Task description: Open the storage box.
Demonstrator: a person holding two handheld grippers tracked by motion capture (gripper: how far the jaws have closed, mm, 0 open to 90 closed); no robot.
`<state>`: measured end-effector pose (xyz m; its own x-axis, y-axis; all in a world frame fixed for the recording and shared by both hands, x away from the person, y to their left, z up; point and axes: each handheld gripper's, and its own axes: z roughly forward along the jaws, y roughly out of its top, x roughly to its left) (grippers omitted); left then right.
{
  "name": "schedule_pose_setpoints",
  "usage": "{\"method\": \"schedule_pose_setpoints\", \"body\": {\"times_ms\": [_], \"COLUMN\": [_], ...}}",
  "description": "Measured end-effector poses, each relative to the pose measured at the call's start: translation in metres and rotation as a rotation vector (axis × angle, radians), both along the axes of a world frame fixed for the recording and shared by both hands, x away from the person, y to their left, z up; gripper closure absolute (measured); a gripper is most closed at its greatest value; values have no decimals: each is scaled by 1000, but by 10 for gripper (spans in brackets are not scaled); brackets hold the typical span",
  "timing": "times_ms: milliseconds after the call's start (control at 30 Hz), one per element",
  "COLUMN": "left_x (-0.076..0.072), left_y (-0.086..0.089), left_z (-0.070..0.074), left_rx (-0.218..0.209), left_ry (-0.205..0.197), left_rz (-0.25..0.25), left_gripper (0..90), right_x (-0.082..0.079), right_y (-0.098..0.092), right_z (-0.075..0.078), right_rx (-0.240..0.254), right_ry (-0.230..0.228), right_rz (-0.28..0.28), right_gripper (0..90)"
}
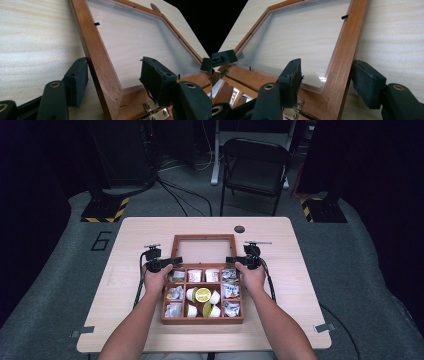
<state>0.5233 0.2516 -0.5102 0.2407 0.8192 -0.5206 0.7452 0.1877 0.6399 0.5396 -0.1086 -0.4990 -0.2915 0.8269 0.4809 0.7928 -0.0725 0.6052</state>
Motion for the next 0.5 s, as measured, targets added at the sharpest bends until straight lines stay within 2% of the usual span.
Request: {"method": "schedule_pose_setpoints", "body": {"times_ms": [67, 500], "left_x": [0, 0], "left_y": [0, 1], "left_z": [0, -1], "left_rx": [-1, -17], "left_ry": [-1, 7], "left_rz": [0, 3], "left_gripper": [391, 391], "right_x": [0, 0], "right_y": [0, 0], "right_z": [0, 0], "right_rx": [9, 14], "right_ry": [14, 24], "right_rz": [-6, -17], "right_gripper": [407, 412]}}
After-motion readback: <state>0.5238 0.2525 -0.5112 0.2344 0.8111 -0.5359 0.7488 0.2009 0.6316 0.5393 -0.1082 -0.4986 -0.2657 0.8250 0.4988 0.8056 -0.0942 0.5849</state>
